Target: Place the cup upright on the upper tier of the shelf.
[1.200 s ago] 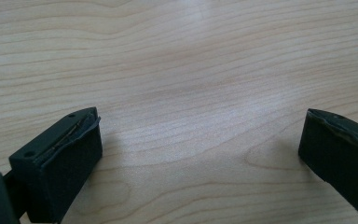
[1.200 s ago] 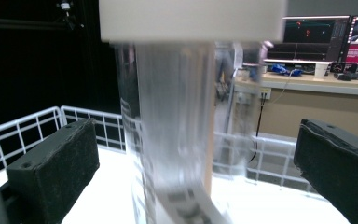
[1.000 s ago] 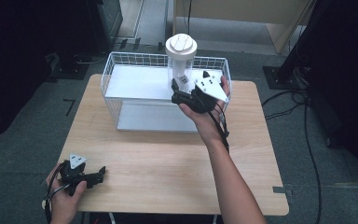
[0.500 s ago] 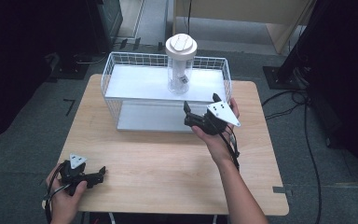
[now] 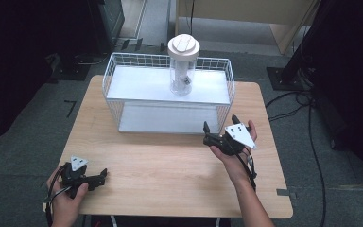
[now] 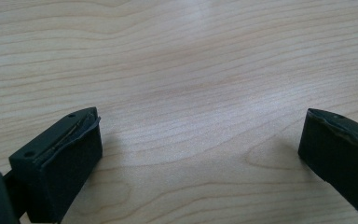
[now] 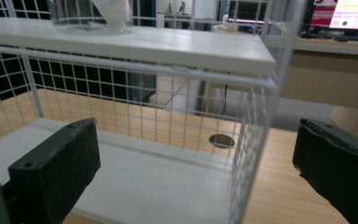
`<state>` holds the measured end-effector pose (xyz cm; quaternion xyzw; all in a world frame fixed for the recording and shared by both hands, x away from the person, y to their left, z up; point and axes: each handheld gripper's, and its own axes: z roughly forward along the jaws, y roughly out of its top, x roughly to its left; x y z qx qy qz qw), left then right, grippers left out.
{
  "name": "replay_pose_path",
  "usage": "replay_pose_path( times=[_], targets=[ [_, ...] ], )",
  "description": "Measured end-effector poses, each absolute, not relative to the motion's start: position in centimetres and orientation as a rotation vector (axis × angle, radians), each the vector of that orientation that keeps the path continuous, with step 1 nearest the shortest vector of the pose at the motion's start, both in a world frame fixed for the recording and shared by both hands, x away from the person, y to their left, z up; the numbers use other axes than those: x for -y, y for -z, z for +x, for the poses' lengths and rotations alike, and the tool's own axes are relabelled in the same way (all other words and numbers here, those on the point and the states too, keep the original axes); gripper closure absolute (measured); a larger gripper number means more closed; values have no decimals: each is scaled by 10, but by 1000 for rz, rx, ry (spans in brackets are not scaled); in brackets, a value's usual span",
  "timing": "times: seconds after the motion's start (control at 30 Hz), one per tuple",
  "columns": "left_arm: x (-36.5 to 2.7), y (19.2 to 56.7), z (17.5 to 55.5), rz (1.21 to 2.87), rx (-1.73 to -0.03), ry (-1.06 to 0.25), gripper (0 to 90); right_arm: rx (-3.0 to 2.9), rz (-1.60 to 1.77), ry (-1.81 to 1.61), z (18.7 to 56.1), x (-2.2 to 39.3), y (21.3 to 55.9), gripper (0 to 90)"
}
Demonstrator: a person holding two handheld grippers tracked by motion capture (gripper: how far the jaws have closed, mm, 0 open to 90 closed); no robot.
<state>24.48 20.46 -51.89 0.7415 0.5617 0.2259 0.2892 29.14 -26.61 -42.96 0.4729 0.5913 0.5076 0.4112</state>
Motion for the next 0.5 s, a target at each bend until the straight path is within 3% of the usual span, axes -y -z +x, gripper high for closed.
replay_pose_path(
  times=[0.5],
  targets=[
    [-205,519,245,1979,-1499,-603,0,-1510,1299,-1173,269,310,472,5]
  ],
)
